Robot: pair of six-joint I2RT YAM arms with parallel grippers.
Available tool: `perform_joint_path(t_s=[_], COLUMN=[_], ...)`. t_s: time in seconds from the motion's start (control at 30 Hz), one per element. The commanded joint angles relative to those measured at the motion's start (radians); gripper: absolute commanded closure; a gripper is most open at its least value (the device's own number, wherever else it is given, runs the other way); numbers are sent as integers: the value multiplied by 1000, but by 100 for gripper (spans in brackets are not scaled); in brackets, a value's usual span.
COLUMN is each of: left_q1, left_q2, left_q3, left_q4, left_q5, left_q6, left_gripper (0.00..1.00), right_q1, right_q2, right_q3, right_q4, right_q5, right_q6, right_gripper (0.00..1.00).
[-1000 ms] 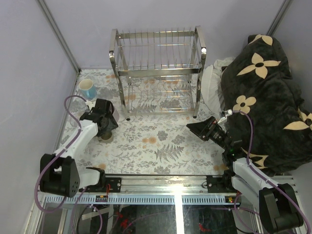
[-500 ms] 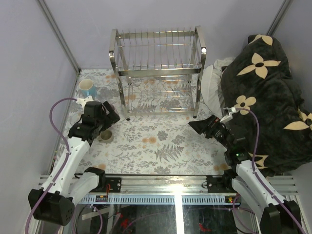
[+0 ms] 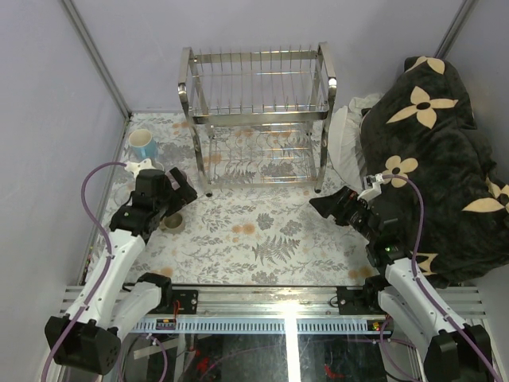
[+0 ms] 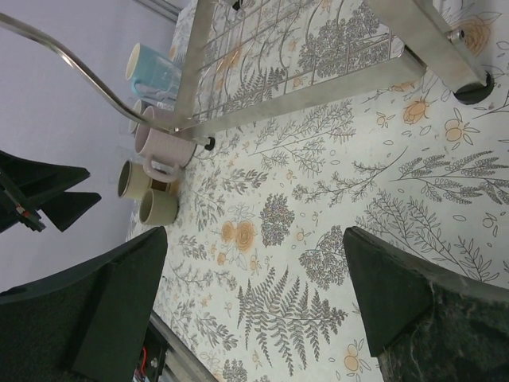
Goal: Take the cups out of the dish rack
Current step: Reset both arms
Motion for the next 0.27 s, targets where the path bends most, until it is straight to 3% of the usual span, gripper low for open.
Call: perform_joint_path(t_s=[0.0, 0.23], left_q1=[-5, -5], left_q2=[-14, -10], left_q3=[-1, -6], left_q4=[49, 57], left_q5=[34, 44], left_q6=[37, 41], left_gripper=[0, 0], right_q1=[3, 2], right_q2=[-25, -38], right_q3=[36, 30], right_q4=[14, 23], right_q5=[48, 58], right_q6=[-22, -6], right_gripper=[0, 0])
